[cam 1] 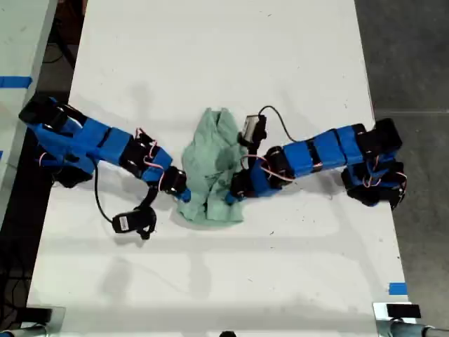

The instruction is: Fold t shirt

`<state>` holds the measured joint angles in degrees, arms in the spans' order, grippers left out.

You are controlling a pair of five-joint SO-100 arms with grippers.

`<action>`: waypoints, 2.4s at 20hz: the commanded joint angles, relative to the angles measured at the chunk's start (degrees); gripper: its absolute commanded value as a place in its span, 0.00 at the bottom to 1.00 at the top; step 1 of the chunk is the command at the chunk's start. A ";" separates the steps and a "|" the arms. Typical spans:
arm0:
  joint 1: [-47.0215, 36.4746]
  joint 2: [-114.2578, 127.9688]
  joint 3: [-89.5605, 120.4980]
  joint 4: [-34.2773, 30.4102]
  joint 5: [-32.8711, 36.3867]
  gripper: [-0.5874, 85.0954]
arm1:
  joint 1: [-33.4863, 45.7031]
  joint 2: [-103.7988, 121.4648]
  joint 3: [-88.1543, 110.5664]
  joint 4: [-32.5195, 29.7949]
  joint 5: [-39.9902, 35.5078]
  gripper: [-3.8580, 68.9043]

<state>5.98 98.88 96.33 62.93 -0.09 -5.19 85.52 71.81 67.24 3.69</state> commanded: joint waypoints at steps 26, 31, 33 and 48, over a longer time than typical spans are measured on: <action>-16.17 107.49 86.84 -15.56 13.97 0.00 | 9.40 115.31 104.94 -0.26 -5.45 0.04; -14.85 107.58 87.89 -14.15 11.60 0.00 | 10.28 115.31 106.44 2.81 -1.41 0.04; -14.77 107.58 87.89 -13.71 11.51 0.00 | 9.93 115.31 106.35 3.43 -0.44 0.04; -15.64 107.58 87.89 -13.27 11.25 0.00 | 9.05 115.31 105.91 3.96 -0.53 0.04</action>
<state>-9.05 206.10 183.60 49.66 12.66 5.10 200.13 175.08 71.10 3.08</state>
